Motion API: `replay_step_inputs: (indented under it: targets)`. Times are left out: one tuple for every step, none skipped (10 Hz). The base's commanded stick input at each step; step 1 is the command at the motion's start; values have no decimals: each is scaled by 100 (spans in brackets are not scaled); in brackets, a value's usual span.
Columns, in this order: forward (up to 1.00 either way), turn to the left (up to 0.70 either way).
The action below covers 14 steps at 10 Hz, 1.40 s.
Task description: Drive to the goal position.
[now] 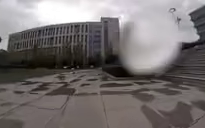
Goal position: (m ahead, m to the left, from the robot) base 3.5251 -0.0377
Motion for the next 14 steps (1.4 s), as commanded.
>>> replay_step_inputs:
  targets:
    - [70, 0]
    - [70, 0]
    - [70, 0]
    - [70, 1]
    - [70, 2]
    - [70, 3]
    - [70, 5]
    - [70, 23]
    - [70, 35]
    - [70, 31]
    - [70, 14]
    - [70, 2]
    - [70, 2]
    - [70, 0]
